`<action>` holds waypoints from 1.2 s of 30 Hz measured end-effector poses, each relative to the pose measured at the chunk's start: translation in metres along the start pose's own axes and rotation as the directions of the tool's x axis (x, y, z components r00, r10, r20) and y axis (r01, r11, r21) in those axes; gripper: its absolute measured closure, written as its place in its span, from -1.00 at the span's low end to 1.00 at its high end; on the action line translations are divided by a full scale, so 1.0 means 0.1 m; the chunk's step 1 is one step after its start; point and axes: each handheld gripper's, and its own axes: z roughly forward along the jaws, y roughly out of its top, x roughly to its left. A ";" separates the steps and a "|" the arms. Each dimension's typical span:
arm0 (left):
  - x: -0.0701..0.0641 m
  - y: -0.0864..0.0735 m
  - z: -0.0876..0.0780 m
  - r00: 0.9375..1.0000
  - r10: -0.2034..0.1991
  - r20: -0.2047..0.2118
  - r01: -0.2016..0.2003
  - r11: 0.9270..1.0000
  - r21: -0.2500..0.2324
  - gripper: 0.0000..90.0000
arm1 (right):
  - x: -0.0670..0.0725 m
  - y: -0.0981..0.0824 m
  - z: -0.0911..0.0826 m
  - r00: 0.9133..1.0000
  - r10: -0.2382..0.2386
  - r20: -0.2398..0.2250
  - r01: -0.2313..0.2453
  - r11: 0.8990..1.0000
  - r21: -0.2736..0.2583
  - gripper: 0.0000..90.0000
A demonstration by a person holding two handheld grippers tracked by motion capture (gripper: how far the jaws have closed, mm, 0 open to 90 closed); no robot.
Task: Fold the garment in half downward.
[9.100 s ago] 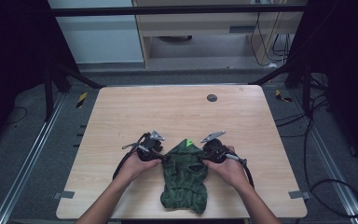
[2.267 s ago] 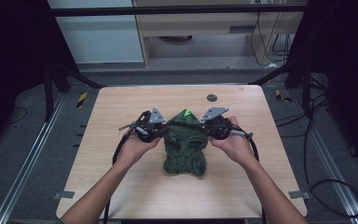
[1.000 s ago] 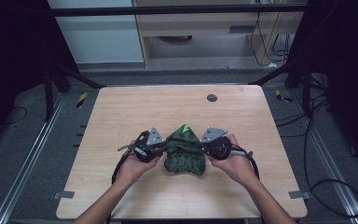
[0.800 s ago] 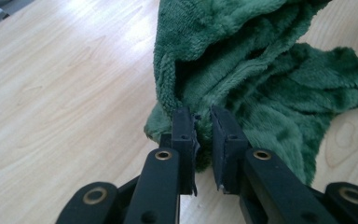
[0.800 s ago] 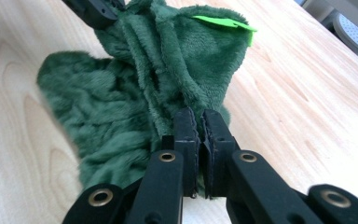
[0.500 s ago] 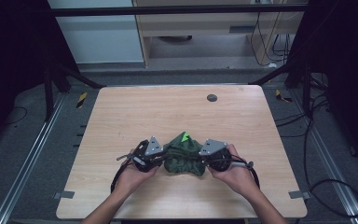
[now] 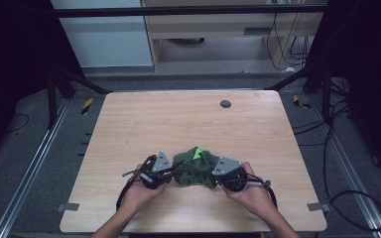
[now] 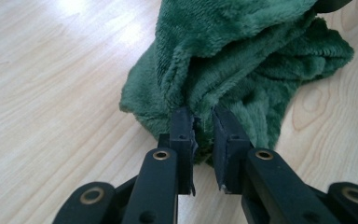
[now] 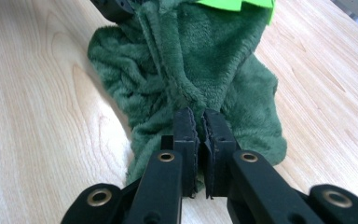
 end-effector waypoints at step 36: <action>0.21 0.28 -0.02 0.995 -0.027 0.098 0.028 1.000 -0.006 0.51 | 0.06 -0.09 -0.01 1.000 -0.002 -0.030 0.002 1.000 0.001 0.88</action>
